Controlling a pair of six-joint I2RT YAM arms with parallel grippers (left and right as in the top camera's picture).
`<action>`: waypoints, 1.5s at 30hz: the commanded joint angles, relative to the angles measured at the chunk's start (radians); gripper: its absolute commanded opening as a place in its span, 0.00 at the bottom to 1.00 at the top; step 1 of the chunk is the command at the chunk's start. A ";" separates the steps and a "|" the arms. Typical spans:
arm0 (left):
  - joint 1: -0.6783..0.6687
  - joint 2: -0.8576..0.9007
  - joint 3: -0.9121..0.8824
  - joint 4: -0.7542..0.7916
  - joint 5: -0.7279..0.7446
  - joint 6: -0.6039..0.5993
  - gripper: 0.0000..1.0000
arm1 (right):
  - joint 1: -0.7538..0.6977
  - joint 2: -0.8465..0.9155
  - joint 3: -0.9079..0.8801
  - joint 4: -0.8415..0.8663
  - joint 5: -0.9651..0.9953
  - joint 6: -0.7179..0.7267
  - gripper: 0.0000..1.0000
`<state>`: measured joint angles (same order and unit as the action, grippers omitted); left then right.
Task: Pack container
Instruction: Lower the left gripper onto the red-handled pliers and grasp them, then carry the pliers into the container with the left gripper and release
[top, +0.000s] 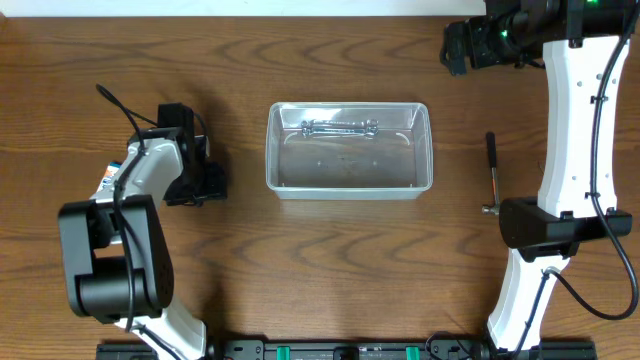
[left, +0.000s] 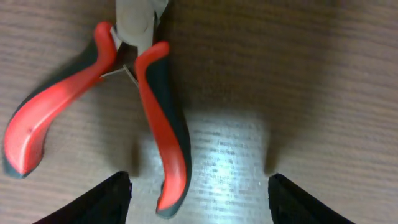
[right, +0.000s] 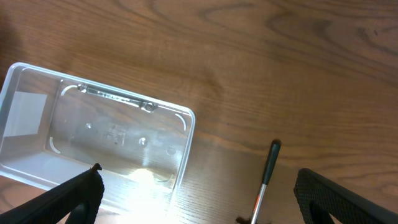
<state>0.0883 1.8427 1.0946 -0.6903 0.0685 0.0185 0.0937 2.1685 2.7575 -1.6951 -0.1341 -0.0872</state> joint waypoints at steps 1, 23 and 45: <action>0.002 0.025 0.001 0.016 -0.006 -0.018 0.70 | -0.001 -0.005 0.012 -0.003 0.004 0.011 0.99; 0.032 0.049 0.001 0.085 -0.013 -0.043 0.69 | -0.257 -0.005 0.011 0.012 0.148 0.117 0.99; 0.032 0.049 0.001 0.071 -0.012 -0.066 0.06 | -0.336 -0.005 0.011 -0.003 0.141 0.128 0.99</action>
<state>0.1162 1.8610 1.0966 -0.6006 0.0532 -0.0414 -0.2474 2.1685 2.7575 -1.6947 0.0006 0.0204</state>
